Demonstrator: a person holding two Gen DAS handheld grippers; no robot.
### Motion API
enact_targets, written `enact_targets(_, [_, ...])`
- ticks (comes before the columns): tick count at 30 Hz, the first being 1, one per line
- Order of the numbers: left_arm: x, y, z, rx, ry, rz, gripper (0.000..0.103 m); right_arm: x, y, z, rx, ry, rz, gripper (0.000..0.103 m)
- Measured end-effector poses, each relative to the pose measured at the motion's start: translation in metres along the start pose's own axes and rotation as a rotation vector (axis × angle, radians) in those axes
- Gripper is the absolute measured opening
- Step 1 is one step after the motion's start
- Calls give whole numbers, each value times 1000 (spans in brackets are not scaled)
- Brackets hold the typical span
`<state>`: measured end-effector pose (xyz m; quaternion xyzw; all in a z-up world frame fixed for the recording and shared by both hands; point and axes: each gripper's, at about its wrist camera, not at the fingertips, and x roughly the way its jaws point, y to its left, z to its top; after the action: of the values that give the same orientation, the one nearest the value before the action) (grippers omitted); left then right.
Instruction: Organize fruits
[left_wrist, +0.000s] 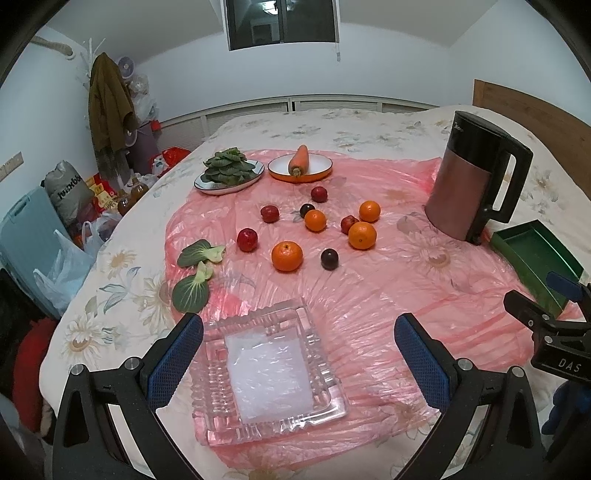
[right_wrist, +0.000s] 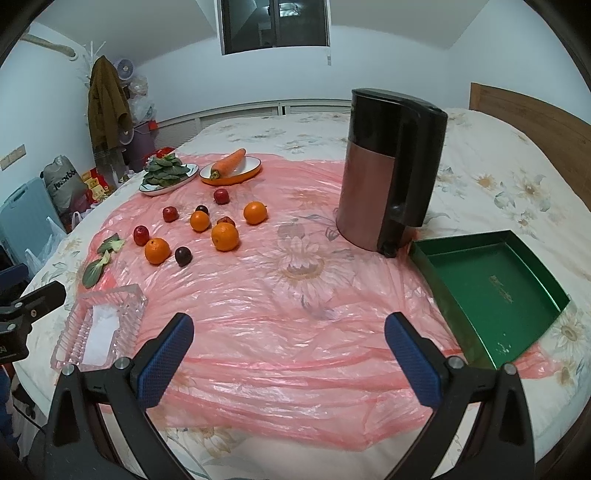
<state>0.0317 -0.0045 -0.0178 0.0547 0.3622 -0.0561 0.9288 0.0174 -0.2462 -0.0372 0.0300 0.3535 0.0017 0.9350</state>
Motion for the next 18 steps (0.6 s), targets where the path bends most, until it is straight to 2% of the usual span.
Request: enact_targets(18, [25,-1,11,3,33,-11,102,22,3,12,-9,6,50,103])
